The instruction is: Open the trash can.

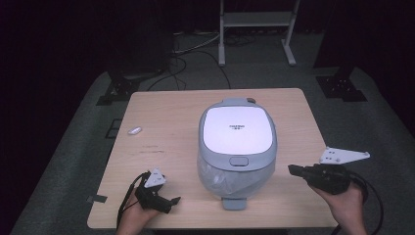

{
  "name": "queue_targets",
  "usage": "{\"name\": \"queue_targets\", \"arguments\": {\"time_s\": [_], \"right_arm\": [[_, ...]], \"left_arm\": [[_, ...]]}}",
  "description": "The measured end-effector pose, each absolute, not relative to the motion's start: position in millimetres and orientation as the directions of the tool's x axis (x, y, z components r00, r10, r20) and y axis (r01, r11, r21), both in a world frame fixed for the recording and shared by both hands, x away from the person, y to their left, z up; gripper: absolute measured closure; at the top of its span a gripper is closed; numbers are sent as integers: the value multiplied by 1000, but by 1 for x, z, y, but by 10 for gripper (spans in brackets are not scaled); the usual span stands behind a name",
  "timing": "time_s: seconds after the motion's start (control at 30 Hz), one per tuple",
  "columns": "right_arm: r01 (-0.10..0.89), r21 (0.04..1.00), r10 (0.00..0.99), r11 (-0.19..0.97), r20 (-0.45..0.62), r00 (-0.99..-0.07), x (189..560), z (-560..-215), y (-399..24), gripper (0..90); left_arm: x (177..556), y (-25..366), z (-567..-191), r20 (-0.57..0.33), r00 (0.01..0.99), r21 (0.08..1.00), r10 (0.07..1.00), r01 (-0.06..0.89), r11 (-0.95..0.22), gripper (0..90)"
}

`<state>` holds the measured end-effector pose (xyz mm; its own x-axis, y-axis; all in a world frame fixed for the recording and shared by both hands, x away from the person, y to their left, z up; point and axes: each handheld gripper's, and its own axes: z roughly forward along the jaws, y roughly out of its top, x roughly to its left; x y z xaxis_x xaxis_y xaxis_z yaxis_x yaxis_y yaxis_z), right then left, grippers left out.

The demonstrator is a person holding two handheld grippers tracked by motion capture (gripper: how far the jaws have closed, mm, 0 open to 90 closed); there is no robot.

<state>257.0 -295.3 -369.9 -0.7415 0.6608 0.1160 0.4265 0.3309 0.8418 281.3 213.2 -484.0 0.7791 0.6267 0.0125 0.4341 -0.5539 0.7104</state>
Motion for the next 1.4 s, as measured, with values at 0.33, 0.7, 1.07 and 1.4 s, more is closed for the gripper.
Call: {"name": "queue_targets", "arguments": {"time_s": [0.33,0.7,1.07,1.4], "right_arm": [[384,865,611,324,119,-783,252,-343,-289,900],[312,902,541,297,110,-834,244,-303,-280,900],[248,932,463,265,103,-881,242,-281,-263,900],[206,942,393,266,89,-915,245,-269,-238,900]], "left_arm": [[281,213,-484,13,779,710,626,434,-554,0],[281,213,-484,13,779,712,627,433,-553,0],[281,213,-484,13,779,712,627,433,-553,0],[281,213,-484,13,779,712,627,433,-553,0]]}}
